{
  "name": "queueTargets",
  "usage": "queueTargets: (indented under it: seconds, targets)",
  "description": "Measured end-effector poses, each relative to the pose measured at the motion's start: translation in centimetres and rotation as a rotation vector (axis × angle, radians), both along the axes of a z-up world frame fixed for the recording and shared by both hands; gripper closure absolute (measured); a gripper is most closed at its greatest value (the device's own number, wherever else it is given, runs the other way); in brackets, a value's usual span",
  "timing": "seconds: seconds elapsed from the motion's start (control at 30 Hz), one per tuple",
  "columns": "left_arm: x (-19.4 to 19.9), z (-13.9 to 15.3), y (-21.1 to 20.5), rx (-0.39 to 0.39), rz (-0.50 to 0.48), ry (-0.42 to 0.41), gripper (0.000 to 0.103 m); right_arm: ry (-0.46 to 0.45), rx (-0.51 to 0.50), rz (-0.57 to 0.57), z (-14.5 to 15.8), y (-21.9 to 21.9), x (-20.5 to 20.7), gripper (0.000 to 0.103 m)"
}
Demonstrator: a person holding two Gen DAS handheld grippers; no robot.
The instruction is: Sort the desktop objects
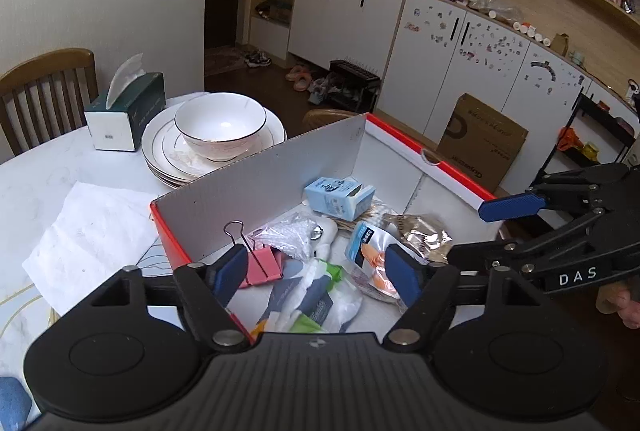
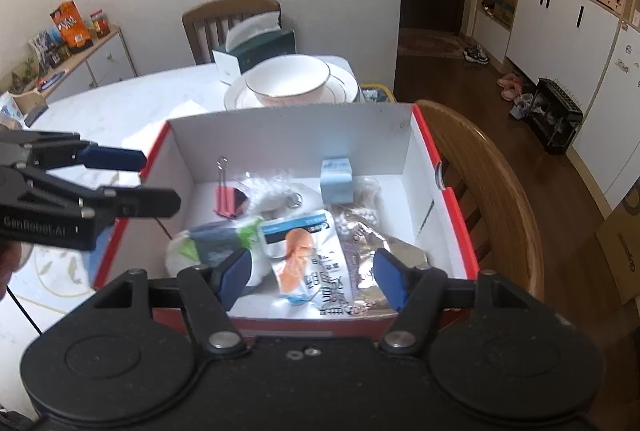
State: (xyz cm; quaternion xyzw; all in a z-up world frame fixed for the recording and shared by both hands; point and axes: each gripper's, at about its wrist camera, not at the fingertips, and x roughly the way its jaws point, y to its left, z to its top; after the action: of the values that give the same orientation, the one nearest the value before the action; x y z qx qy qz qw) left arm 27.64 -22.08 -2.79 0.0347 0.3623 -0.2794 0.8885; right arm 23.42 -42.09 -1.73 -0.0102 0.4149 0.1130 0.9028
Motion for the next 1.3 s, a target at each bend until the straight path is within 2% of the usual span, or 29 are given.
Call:
queueTargets:
  seconds: [0.1,0.17,0.33,0.4,0.8,1.3]
  targets:
    - [-0.9,0.3,0.6,-0.008,0.003,-0.008,0.023,-0.023,-0.002,-0.008,0.4,0.7,-0.8,0.036]
    - [-1.5,0.5,1.0,-0.003,0.007,-0.022,0.016,-0.037,-0.002,-0.014,0.6,1.3,-1.4,0.035]
    - [-2.9,0.9,2.4,-0.011,0.01,-0.035,0.012,-0.066,0.002,-0.035,1.1,2.5,-2.7,0.034]
    - [-3.4,1.0,2.9,-0.01,0.014,-0.039,0.0,-0.079,0.006,-0.046,1.3,3.0,-3.2,0.034]
    - [-6.6,1.9,5.1,0.004,0.015,-0.072,0.0,-0.137,0.022,-0.106,2.0,5.4,-6.4,0.032]
    - [-9.8,2.1,6.9,0.041,0.006,-0.1,0.0,-0.133,0.033,-0.144,1.5,7.5,-9.8,0.032]
